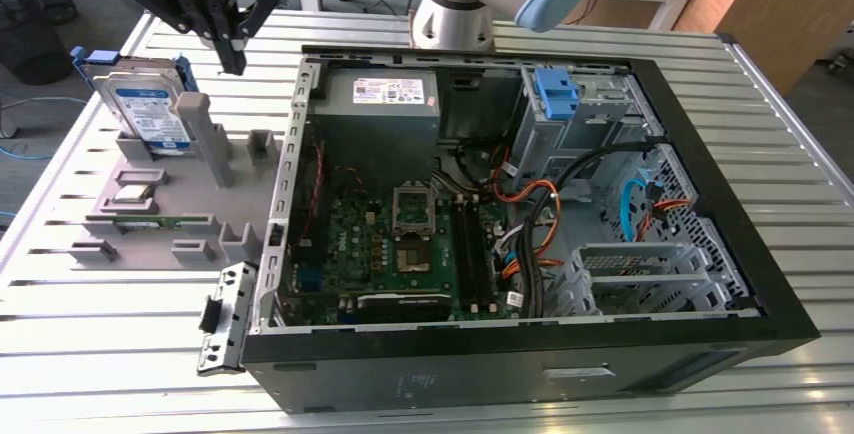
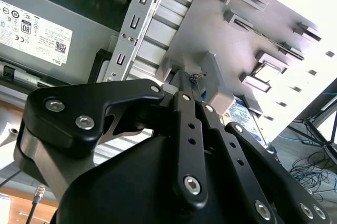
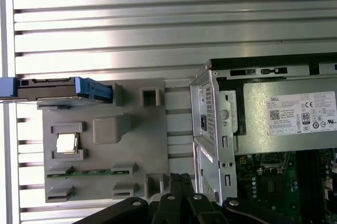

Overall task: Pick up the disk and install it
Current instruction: 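Reach for the disk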

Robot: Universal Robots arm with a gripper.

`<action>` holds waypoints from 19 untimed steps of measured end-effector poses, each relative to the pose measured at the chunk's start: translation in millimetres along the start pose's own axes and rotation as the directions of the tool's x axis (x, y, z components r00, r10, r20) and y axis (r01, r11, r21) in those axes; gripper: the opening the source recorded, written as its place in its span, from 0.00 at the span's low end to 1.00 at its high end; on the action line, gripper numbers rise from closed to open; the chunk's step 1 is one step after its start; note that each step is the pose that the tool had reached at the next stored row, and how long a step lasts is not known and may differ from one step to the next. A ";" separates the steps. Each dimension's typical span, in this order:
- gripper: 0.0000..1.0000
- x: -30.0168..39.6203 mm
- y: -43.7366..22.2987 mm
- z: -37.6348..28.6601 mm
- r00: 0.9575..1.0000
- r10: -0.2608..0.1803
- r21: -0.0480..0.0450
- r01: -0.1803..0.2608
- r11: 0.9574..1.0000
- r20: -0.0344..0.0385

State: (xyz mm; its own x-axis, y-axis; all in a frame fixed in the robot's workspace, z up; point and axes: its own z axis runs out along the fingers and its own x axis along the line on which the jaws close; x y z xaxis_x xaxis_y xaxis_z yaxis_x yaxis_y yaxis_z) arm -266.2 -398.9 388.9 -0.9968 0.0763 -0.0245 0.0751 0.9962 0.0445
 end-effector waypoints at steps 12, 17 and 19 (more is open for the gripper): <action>0.11 6.8 -0.5 -0.2 1.000 0.000 0.000 0.000 1.000 0.000; 0.11 7.4 -0.6 -0.2 1.000 0.000 0.000 0.000 1.000 0.000; 0.11 8.4 -0.6 -0.2 1.000 0.000 0.000 0.000 1.000 0.000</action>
State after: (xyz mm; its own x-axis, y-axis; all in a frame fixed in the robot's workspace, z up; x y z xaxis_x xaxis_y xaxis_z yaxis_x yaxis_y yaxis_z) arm -274.7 -398.9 388.8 -0.9968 0.0763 -0.0244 0.0752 0.9962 0.0445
